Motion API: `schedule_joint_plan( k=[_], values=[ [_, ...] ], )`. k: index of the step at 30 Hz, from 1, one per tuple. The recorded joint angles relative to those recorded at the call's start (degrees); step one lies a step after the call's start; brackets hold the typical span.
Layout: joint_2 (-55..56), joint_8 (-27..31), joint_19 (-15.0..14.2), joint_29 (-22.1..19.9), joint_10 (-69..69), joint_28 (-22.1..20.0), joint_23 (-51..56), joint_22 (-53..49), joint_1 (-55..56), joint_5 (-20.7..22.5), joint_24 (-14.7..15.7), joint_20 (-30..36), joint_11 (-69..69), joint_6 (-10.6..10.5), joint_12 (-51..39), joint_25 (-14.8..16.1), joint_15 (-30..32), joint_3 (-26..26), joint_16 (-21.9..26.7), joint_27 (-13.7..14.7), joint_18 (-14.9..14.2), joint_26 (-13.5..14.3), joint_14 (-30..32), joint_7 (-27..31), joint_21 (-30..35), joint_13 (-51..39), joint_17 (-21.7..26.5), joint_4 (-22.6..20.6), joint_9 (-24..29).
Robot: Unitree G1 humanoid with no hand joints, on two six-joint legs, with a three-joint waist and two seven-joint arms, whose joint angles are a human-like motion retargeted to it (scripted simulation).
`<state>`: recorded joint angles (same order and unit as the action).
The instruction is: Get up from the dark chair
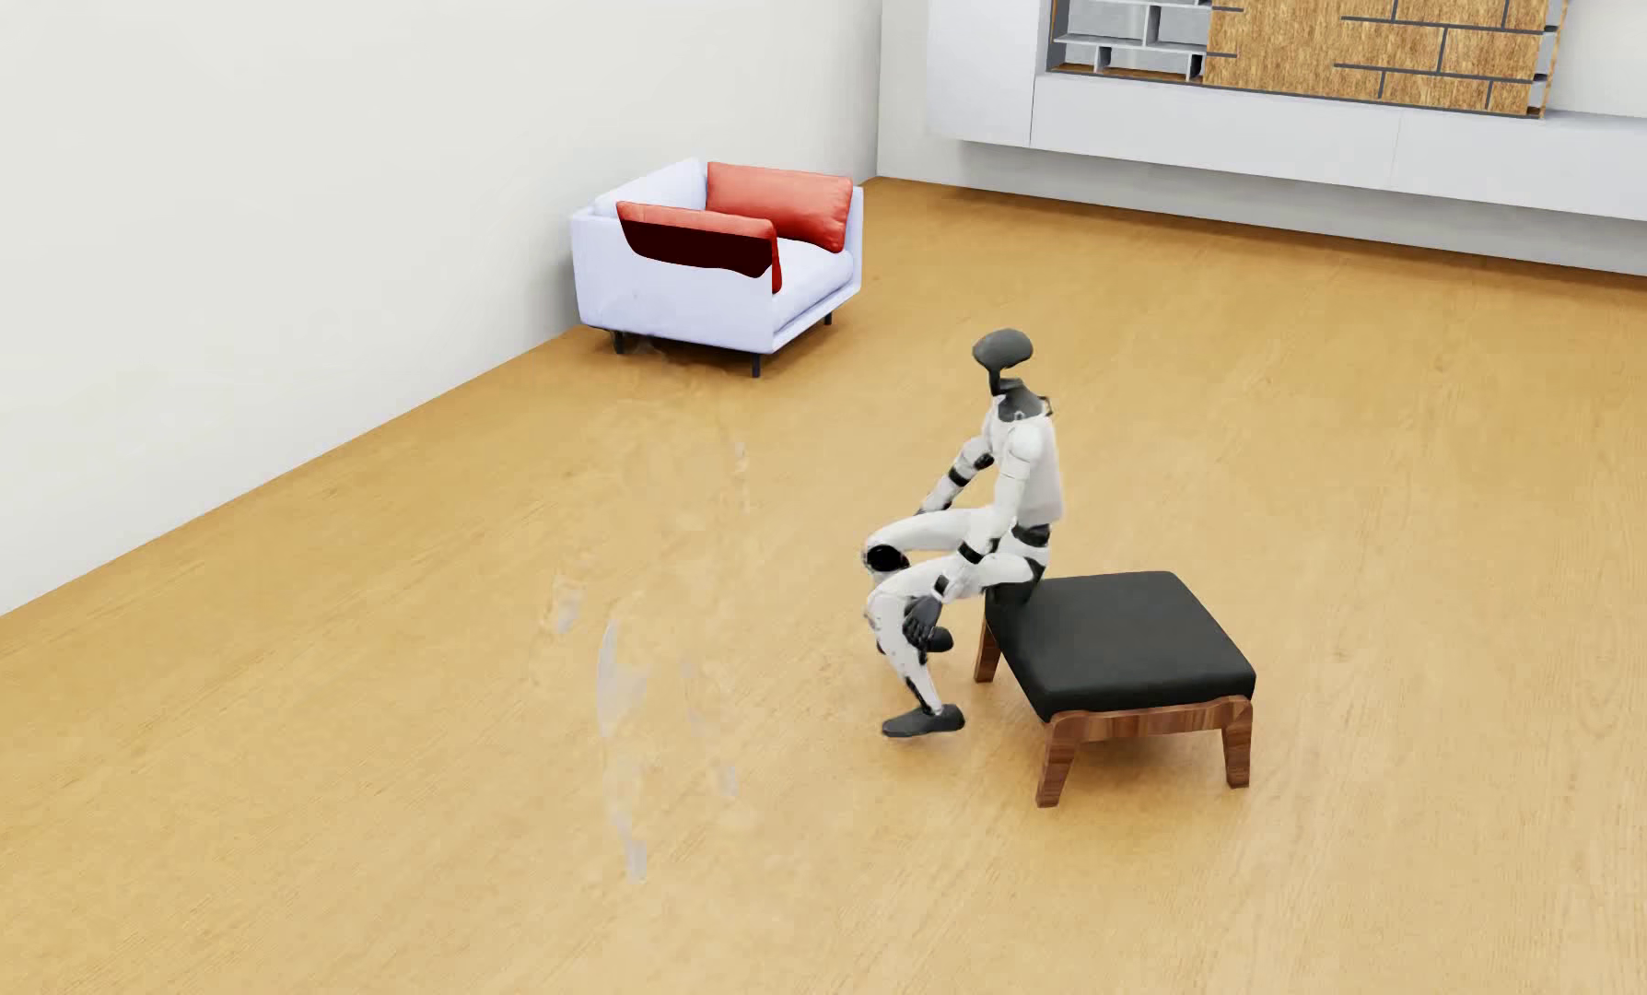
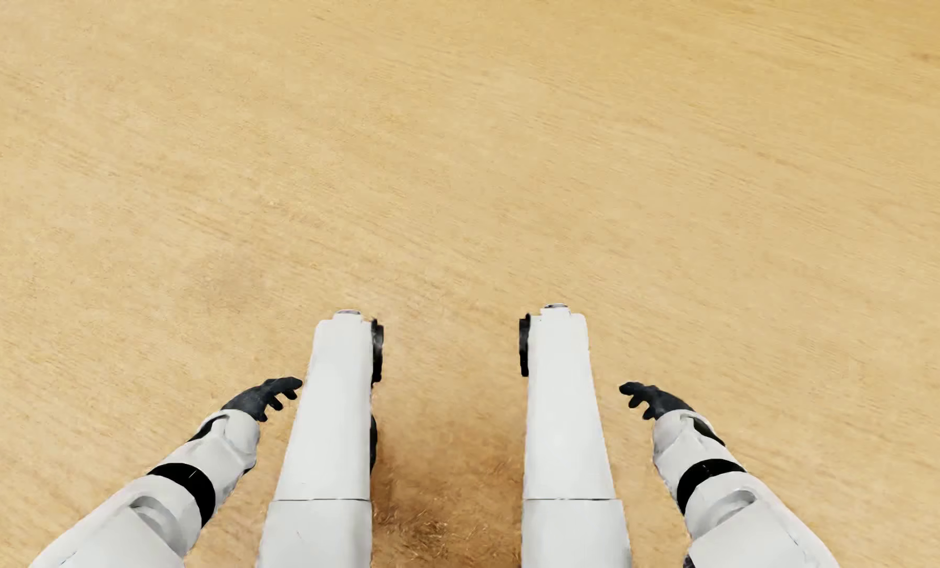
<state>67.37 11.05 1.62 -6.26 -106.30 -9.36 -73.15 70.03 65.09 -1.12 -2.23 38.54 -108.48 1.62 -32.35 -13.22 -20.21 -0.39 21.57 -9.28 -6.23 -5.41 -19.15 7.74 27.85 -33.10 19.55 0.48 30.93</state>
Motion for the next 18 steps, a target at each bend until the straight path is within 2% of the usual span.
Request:
schedule_joint_plan(
  k=[11,18],
  values=[
    [1.78,0.16,0.13,-1.10,0.06,-0.70,0.23,0.65,1.74,0.49,0.61,0.20,0.04,0.23,-2.47,0.13,-0.03,0.12,0.20,0.54,-0.53,0.12,-0.14,0.22,0.29,-1.96,0.08,-0.17,1.55],
    [7.43,0.84,-0.78,-2.35,-0.09,-1.68,0.02,-0.03,7.32,0.74,0.07,-0.03,0.00,0.48,-7.65,0.87,-0.69,0.34,1.12,1.72,-2.92,0.99,-1.50,0.97,-0.13,-6.89,1.09,0.30,5.65]
  ],
)
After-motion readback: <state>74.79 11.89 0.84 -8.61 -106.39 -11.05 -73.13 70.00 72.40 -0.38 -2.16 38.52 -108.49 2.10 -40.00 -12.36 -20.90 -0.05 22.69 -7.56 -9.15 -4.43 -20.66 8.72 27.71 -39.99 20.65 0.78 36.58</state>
